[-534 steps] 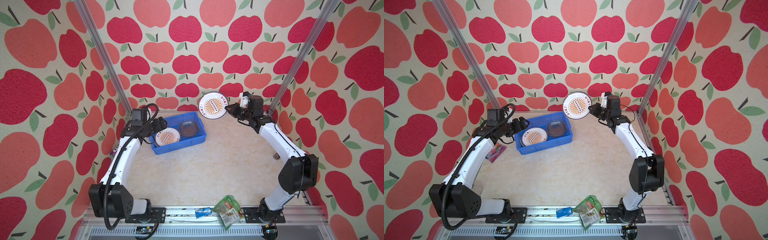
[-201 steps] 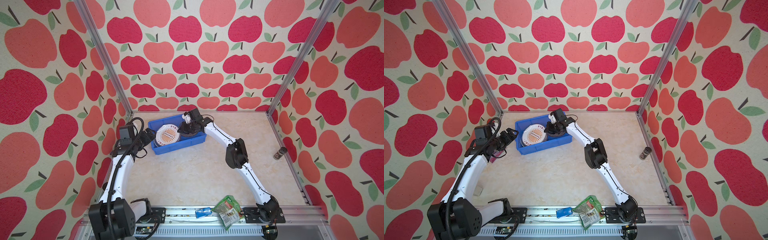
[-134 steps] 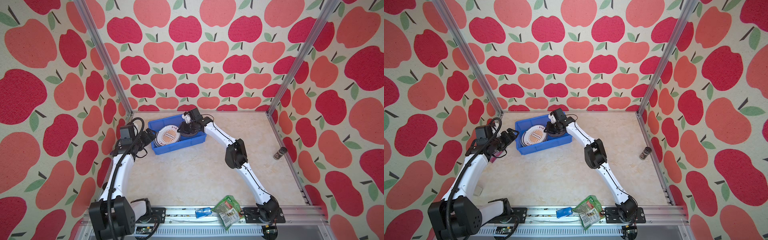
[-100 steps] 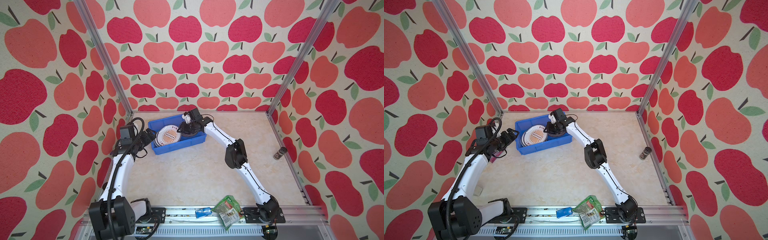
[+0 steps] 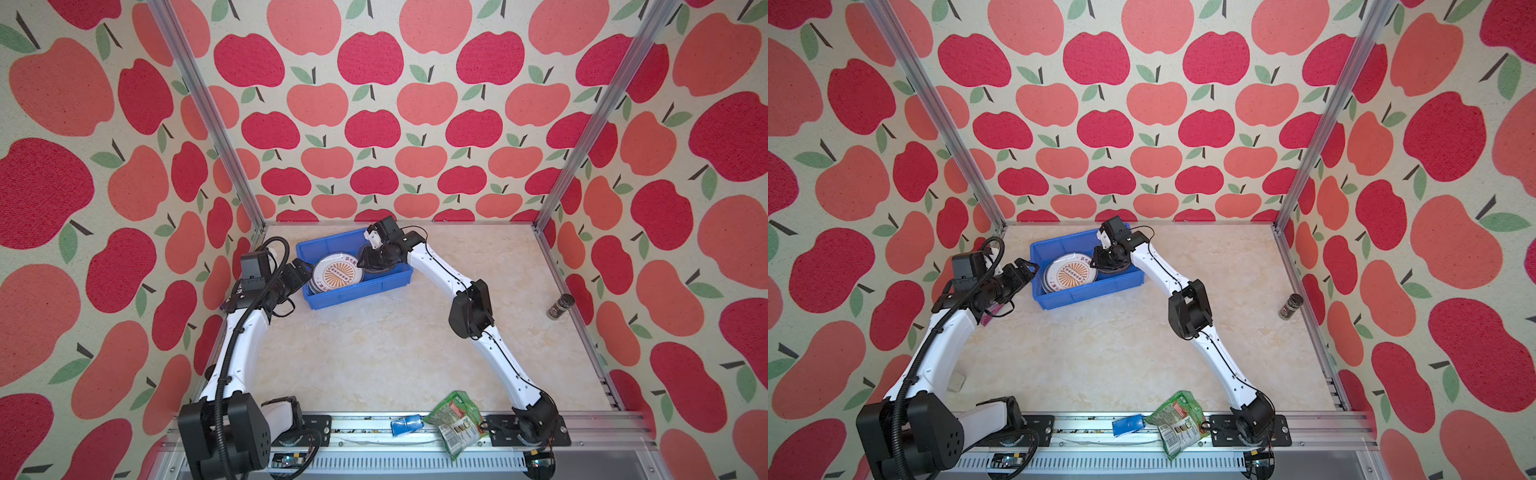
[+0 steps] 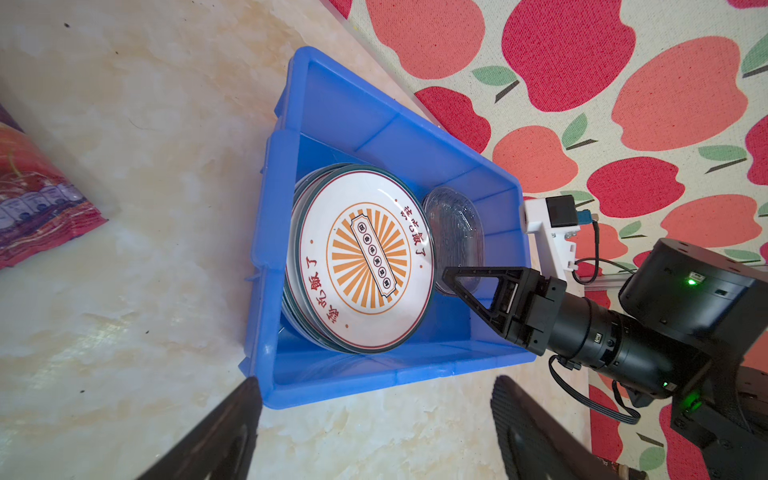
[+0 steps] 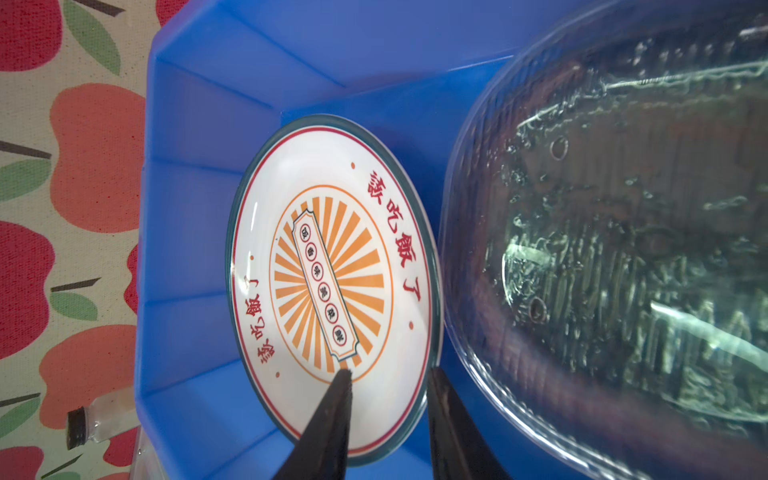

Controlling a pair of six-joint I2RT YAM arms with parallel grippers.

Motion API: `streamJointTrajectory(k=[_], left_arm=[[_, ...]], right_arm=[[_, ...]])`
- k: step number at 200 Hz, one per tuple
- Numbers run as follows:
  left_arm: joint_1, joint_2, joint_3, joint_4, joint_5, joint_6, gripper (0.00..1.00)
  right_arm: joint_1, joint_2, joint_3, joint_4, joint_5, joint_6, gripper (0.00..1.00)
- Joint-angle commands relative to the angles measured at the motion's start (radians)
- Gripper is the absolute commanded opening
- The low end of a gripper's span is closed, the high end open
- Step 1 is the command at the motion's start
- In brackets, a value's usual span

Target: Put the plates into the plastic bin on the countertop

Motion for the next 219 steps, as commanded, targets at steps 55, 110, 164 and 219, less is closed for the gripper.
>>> streamJointTrajectory(k=[55,110,164,219], left_arm=[[-0.031,-0.016,0.007,-0.001,-0.022,0.042,0.91],[-0.142,-0.042,0.084,0.05,-0.166,0.119,0.99],[-0.348,-0.043,0.036,0.165,-0.365,0.285,0.99],[-0.402,-0.213,-0.3,0.529,-0.398,0.411,0.99]], right_arm=[[0.004,-0.055,0.009,-0.025,0.015,-0.058,0.33],[-0.052,-0.451,-0.36,0.101,0.132,-0.227,0.49],[-0.128,-1.033,-1.081,0.339,0.423,-0.381,0.99],[-0.255,-1.502,-1.763,0.621,0.812,-0.523,1.0]])
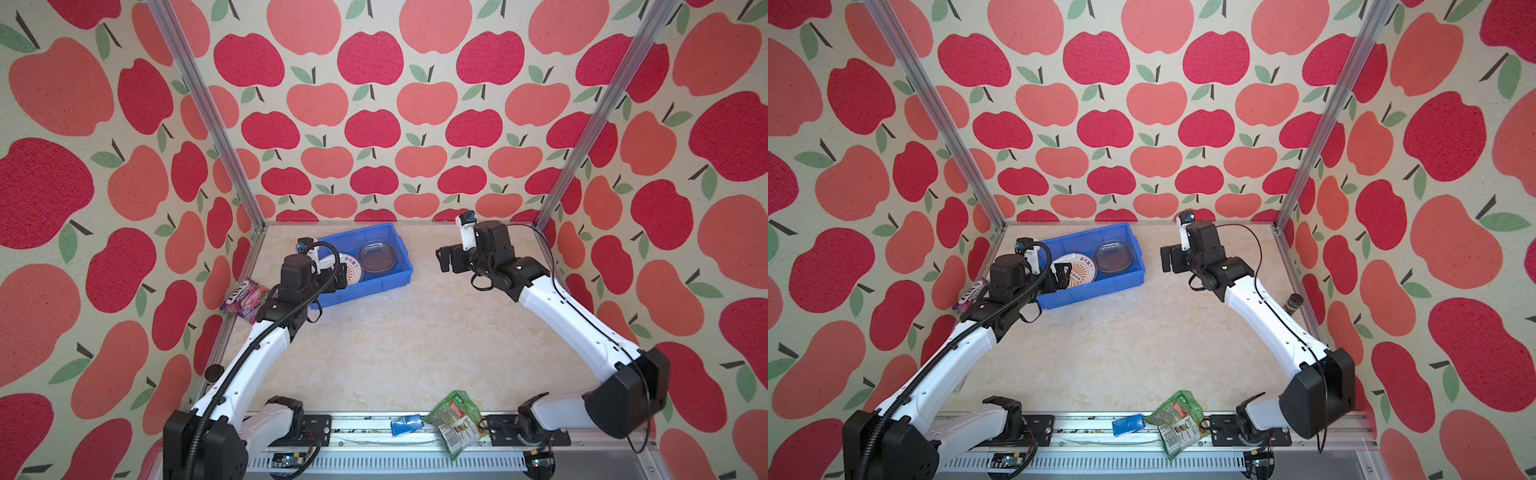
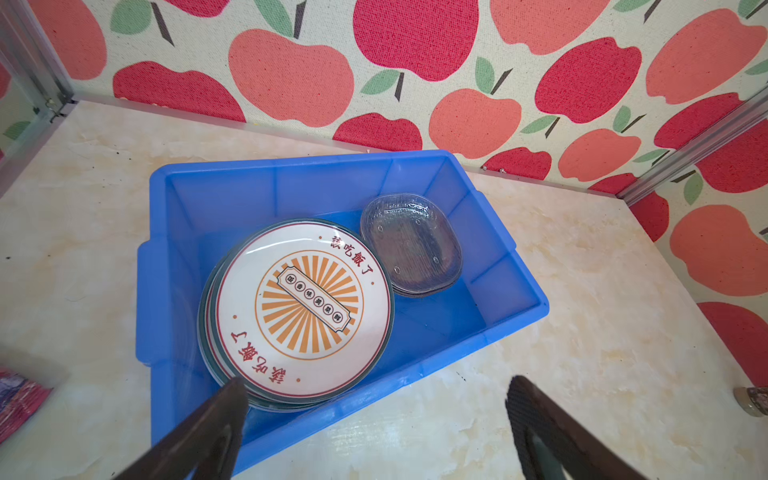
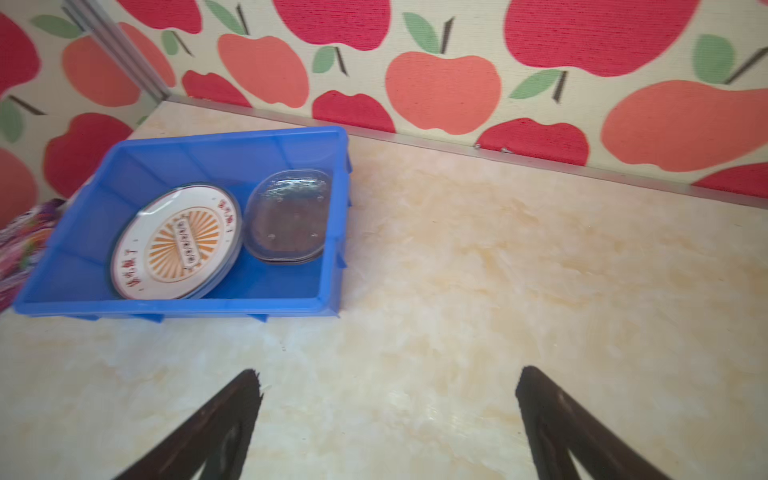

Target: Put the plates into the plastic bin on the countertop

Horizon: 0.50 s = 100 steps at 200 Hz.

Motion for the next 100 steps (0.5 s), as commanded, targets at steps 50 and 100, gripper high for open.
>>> streamJointTrajectory(k=[50,100], left_arm=[[0.032,-0.165,-0.281,0.289,-0.382,0.294,0.99],[0.243,0.188,-0.536,0.925,-0.299,0.258,0.99]], right_arm=[[-0.107,-0.304,-0.515,0.326,0.179,-0.158,0.99],[-0.164,-0.214,-0.573,0.476,0.16,-0.113,0.99]])
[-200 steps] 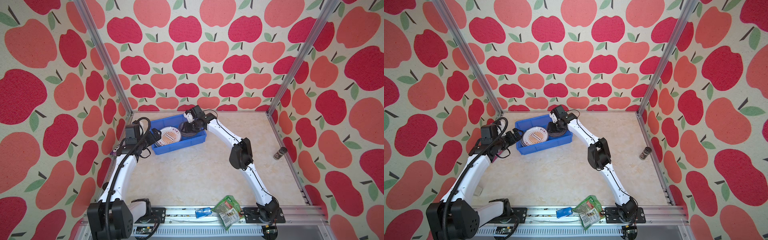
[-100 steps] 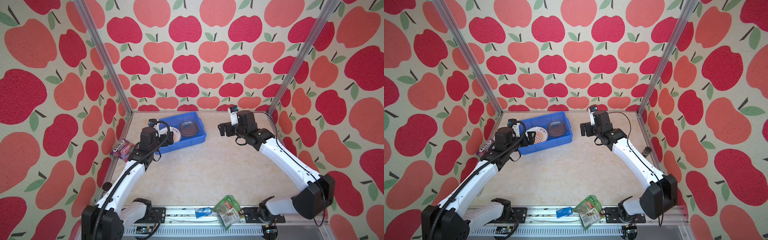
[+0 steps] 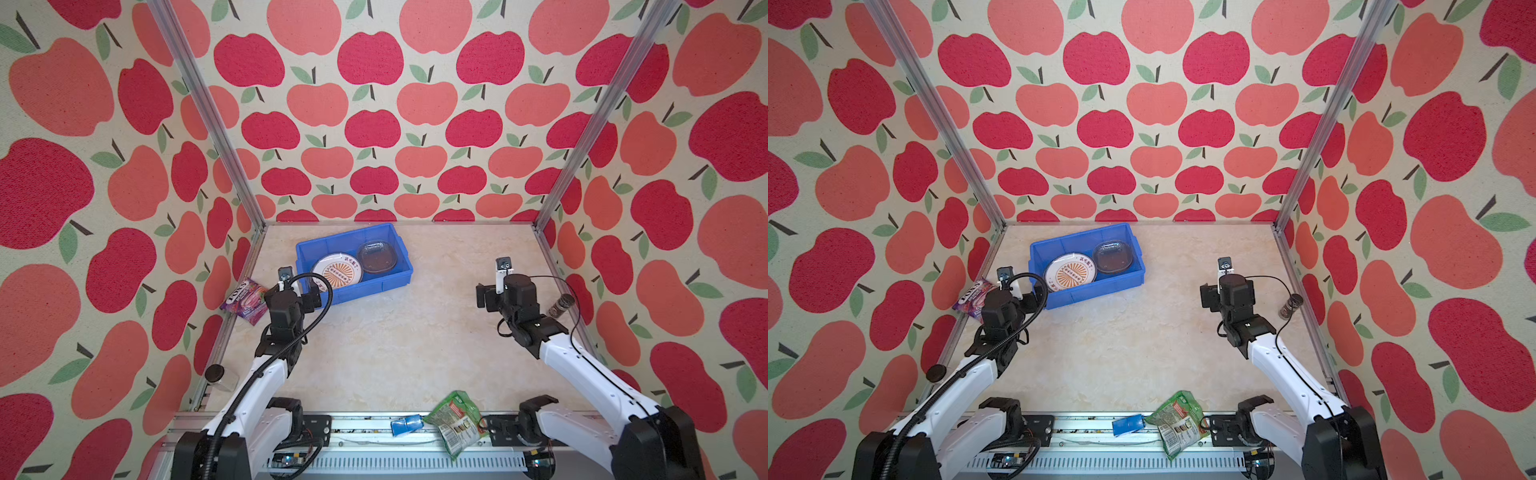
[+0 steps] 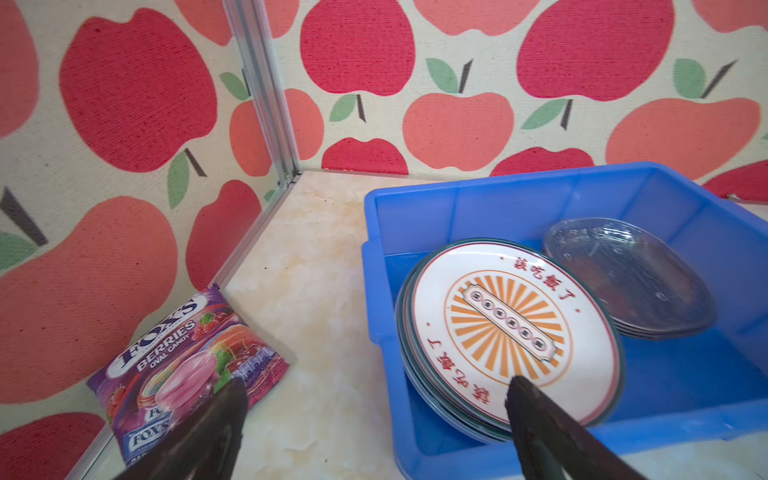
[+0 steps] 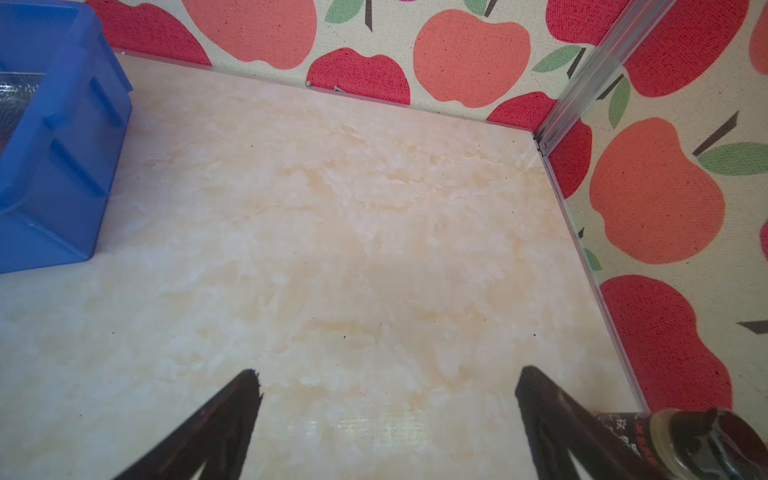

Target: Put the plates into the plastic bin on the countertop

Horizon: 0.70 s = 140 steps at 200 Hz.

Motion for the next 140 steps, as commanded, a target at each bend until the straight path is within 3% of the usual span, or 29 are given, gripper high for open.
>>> streamJointTrajectory(k=[1,18,36,48,71,101,110,124,129,140], left_arm=[[0.066,0.222,-0.12,0.428,0.012,0.022,0.99],[0.107,0.431,-0.158,0.758,0.025,-0.004,0.99],[0.16,0.564,-0.154,0.828,0.181,-0.031,0.99],[0.152,0.629,-0.135,0.895,0.161,-0.007,0.99],[0.157,0.56,-0.105,0.728,0.168,-0.031,0.99],[0.163,0.566,-0.044,0.614,0.202,-0.023,0.99],[0.164,0.574,-0.045,0.629,0.214,-0.017,0.99],[0.165,0.579,-0.049,0.659,0.211,-0.01,0.99],[0.164,0.574,-0.049,0.647,0.212,-0.013,0.99],[0.164,0.581,-0.048,0.654,0.211,-0.012,0.99]], right_arm=[[-0.024,0.043,-0.041,0.123,-0.014,0.02,0.99],[-0.048,0.076,-0.069,0.196,-0.02,0.021,0.99],[-0.079,0.11,-0.095,0.281,-0.023,-0.019,1.0],[-0.1,0.138,-0.083,0.294,0.017,-0.028,0.99],[-0.122,0.212,-0.115,0.464,0.038,-0.118,0.99],[-0.159,0.408,-0.147,0.706,0.061,-0.139,0.99],[-0.15,0.417,-0.113,0.643,0.085,-0.149,0.99],[-0.169,0.477,-0.157,0.806,0.023,-0.188,0.99],[-0.179,0.497,-0.17,0.869,0.05,-0.179,0.99],[-0.215,0.465,-0.187,0.835,0.0,-0.124,0.99]])
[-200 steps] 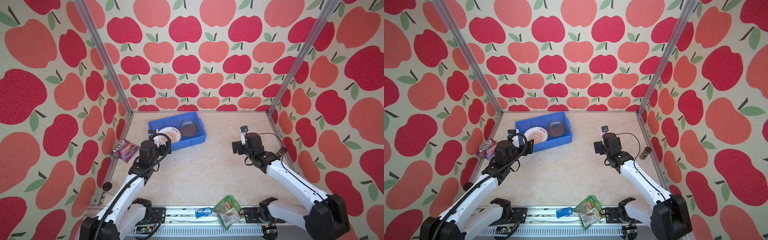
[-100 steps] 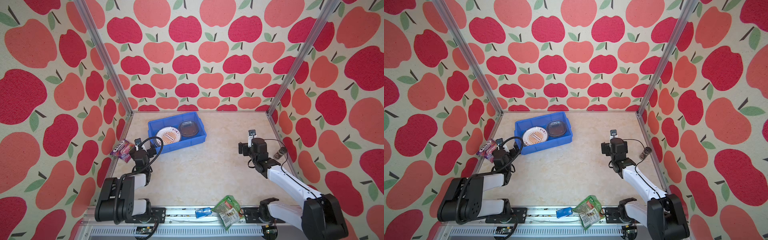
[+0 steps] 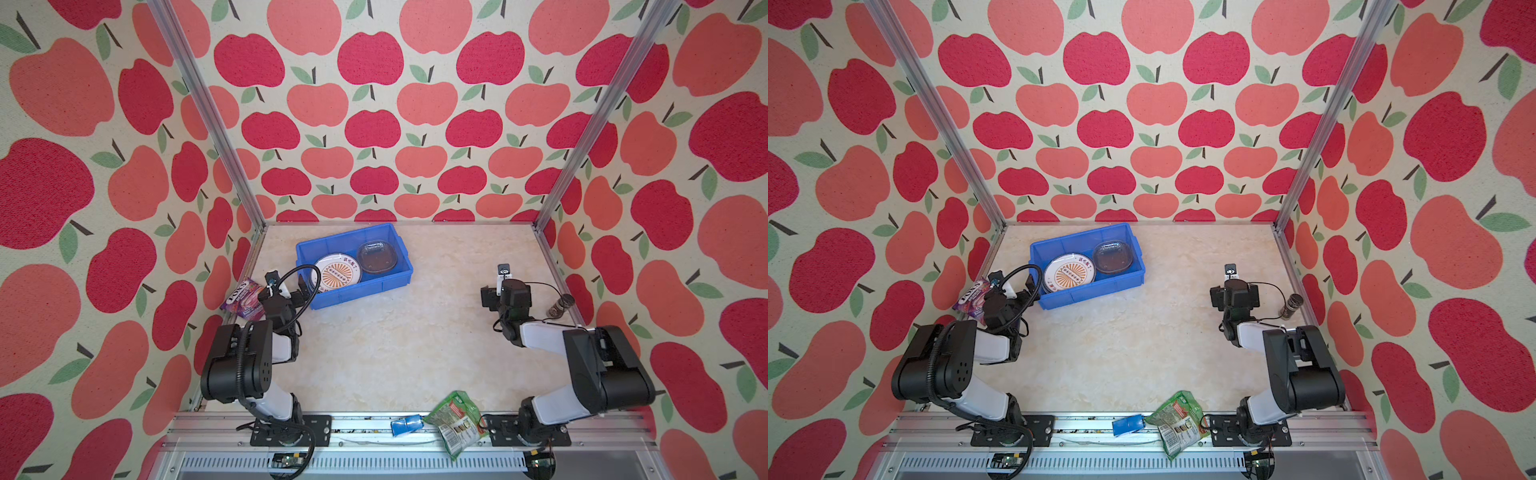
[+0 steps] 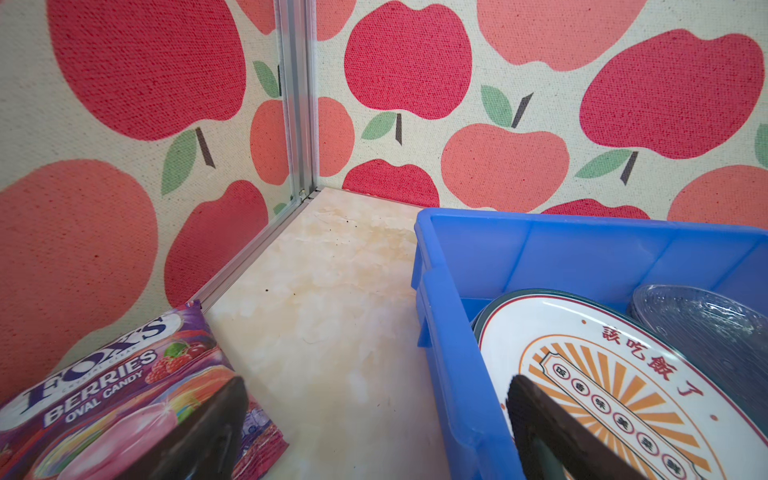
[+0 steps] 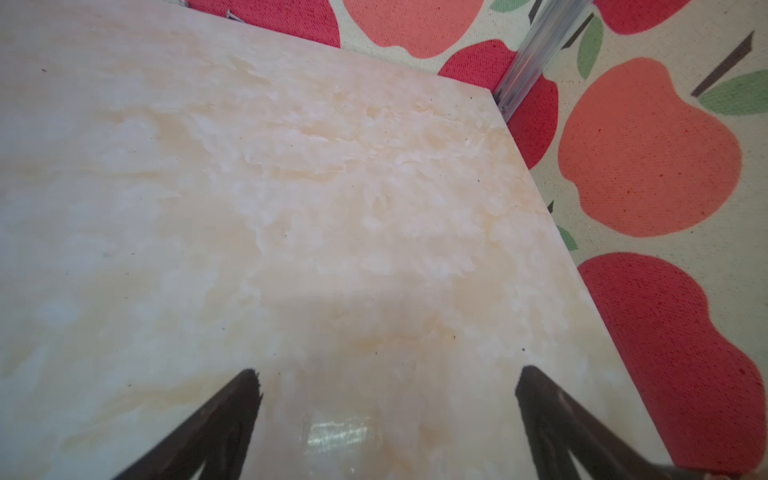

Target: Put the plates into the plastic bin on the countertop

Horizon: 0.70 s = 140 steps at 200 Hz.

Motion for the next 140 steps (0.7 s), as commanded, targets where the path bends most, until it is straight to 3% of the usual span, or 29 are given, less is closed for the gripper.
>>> streamJointTrajectory(k=[1,18,26,50,80,140], left_arm=[[0.002,0.029,-0.01,-0.122,0.028,0.043,0.99],[0.002,0.024,-0.008,-0.14,0.033,0.044,0.99],[0.002,0.027,-0.008,-0.131,0.035,0.044,0.99],[0.002,0.026,-0.008,-0.132,0.037,0.046,0.99],[0.002,0.027,-0.008,-0.133,0.038,0.046,0.99],[-0.004,0.023,0.051,-0.218,0.005,0.042,0.99]], right_arm=[[-0.056,-0.008,-0.043,0.163,-0.047,0.016,0.99],[-0.125,0.035,-0.128,0.335,-0.204,0.059,1.0],[-0.128,0.081,-0.169,0.491,-0.184,0.056,0.99],[-0.128,0.035,-0.114,0.314,-0.171,0.074,1.0],[-0.083,0.066,-0.145,0.43,-0.112,0.018,0.99],[-0.085,0.063,-0.131,0.392,-0.124,0.021,0.99]])
